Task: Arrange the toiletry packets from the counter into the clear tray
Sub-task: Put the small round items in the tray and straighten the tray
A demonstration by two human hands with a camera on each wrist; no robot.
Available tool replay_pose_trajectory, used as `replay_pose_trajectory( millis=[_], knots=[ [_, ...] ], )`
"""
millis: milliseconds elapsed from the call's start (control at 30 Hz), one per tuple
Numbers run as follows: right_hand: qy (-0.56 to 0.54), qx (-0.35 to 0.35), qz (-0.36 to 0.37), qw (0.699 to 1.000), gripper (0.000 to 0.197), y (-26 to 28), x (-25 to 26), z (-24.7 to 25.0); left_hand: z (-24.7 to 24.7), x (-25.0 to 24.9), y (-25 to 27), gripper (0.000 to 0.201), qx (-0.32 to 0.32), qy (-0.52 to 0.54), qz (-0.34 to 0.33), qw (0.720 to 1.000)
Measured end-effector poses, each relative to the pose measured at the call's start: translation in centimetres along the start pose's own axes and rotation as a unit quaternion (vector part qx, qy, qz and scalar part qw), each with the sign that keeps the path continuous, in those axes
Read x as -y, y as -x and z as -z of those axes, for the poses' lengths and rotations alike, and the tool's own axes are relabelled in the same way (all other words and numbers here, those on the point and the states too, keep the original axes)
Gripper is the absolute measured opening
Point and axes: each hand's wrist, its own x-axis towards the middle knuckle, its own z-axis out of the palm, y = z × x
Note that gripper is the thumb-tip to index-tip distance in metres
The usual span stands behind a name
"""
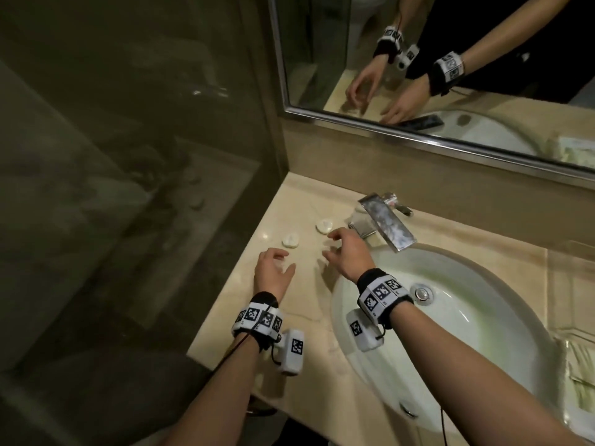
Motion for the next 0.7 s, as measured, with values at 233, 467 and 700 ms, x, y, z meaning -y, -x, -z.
replay_pose_trajectory(
  millis=[233,467,700],
  knots=[
    [0.098,0.005,0.015,0.995,0.067,-4.5,1.1,-0.9,-0.8,0.3,-4.6,0.062,0.042,-0.022,-0.075,0.996],
    [0.124,-0.021,0.052,0.991,0.044,-3.8,0.0,-2.9,-1.7,0.2,-5.0,0.062,0.073,-0.134,-0.109,0.982],
    [0.009,-0.006,0.037,0.999,0.033,-0.8,-3.0,-2.5,-3.0,0.6,-3.2,0.033,0.05,-0.142,-0.109,0.983]
  ],
)
